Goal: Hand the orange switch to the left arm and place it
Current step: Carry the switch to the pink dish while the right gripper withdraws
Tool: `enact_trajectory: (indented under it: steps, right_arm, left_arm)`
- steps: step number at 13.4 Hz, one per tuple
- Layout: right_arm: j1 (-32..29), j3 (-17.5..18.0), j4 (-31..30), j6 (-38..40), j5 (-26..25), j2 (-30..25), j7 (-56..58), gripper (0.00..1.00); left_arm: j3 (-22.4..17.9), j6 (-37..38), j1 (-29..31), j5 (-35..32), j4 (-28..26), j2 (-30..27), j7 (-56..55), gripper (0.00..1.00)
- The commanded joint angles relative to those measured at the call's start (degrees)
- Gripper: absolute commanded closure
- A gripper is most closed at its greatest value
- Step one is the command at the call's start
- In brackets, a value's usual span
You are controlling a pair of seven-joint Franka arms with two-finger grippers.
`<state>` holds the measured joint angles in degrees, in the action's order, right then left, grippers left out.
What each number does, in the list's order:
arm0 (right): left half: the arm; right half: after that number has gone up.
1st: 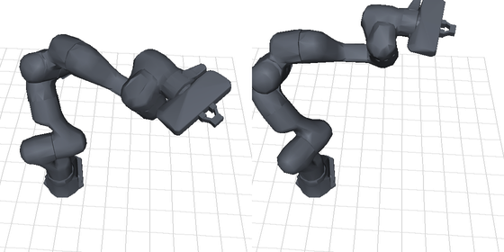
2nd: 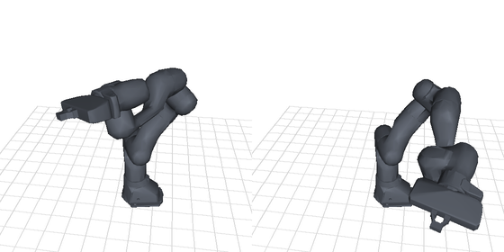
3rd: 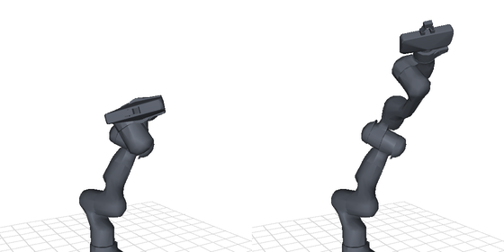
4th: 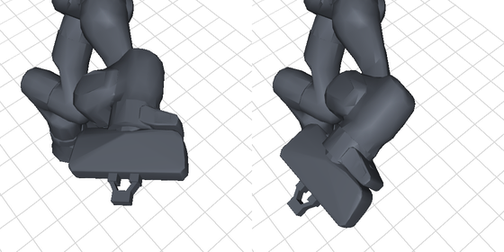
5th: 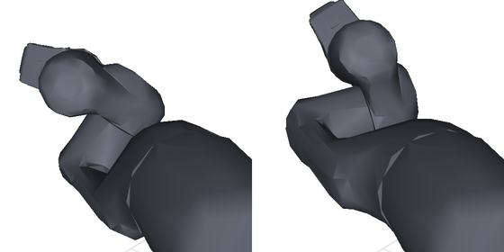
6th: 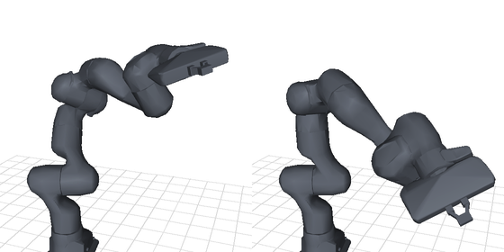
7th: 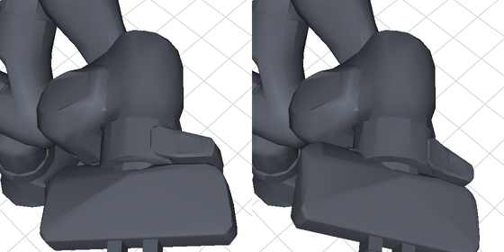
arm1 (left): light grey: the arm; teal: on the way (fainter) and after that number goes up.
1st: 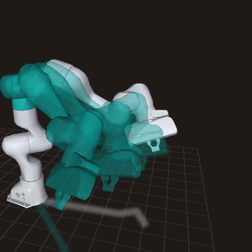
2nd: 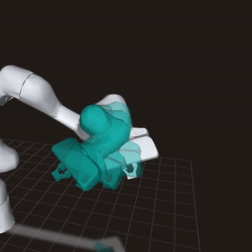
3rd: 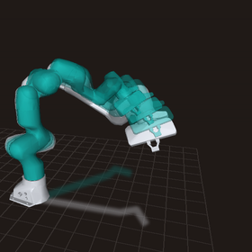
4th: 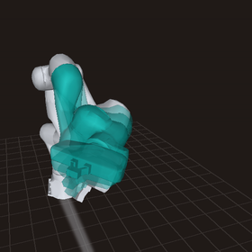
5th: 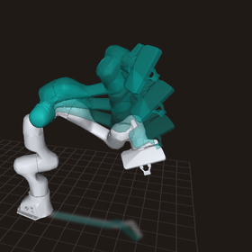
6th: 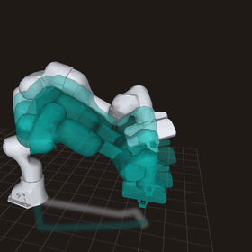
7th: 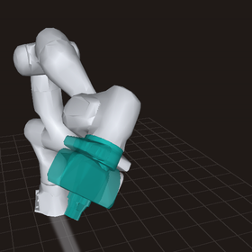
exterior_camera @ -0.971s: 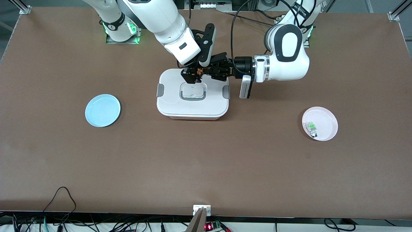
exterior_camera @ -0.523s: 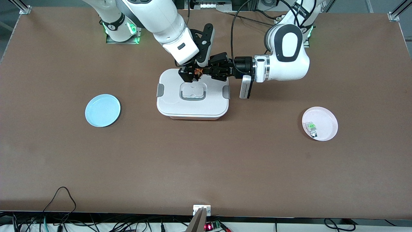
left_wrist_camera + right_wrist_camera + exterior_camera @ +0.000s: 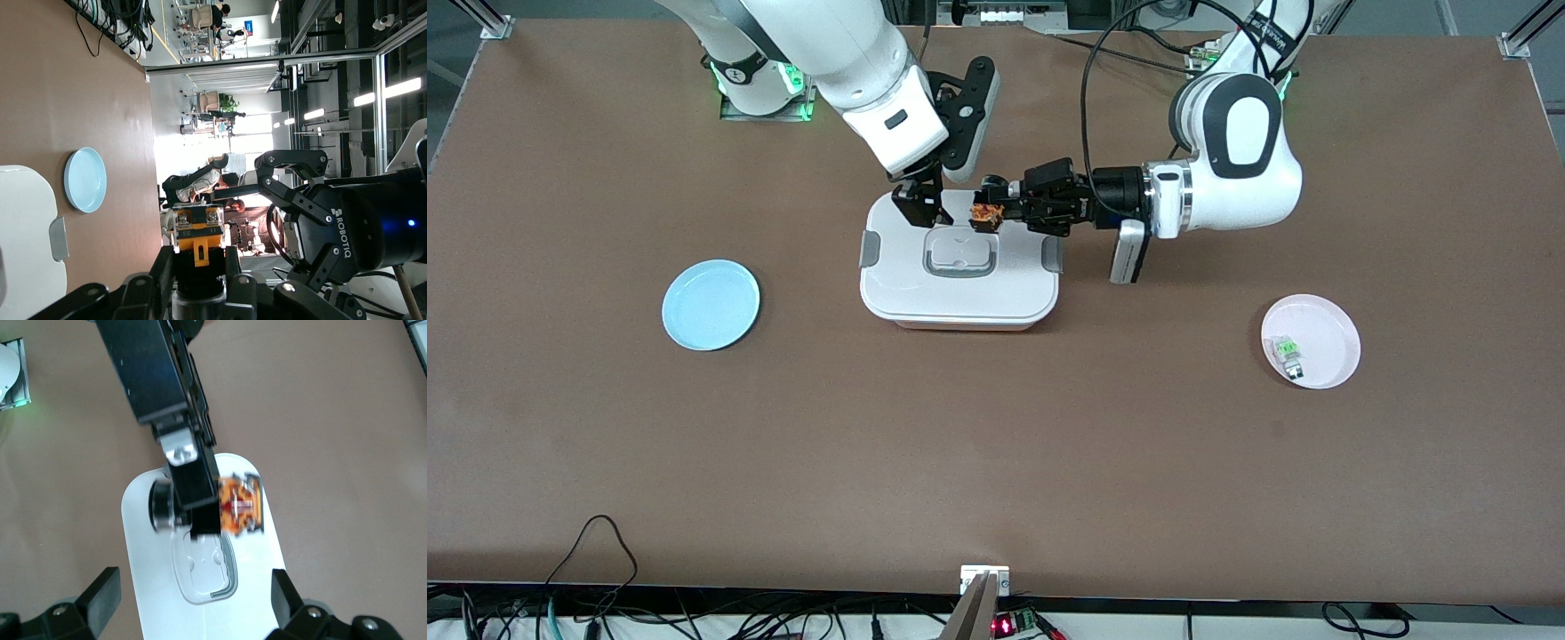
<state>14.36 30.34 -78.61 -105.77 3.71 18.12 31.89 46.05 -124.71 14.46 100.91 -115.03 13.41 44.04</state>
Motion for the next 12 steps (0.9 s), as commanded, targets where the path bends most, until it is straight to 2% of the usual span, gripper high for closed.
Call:
enact_trajectory:
  steps: [1, 6, 8, 11, 12]
  right_arm:
    - [-1.44, -0.46, 0.56, 1.27, 0.42, -0.8, -0.6, 0.0]
    - [-5.65, -1.69, -0.05, 0.91, 0.42, -1.16, -5.77, 0.0]
    - [-7.32, -2.39, -2.06, 1.27, 0.07, -1.16, -8.94, 0.0]
    - [-10.39, -6.15, -5.05, 1.35, -0.29, -1.16, -10.62, 0.0]
    - [-11.45, -7.91, -6.19, 1.35, -0.37, -1.24, -10.62, 0.0]
  left_arm:
    - [0.1, 0.43, 1.45, -3.41, 0.16, -0.58, -0.88, 1.0]
    - [-0.17, 2.18, 5.04, -20.54, 2.97, 1.0, -3.87, 1.0]
    - [-0.17, 4.37, 7.68, -30.28, 3.67, 2.49, -3.87, 1.0]
    - [-0.6, 9.19, 12.16, -44.79, 7.61, 5.73, -4.05, 1.0]
    - [-1.91, 10.87, 12.61, -49.36, 8.85, 7.31, -4.05, 1.0]
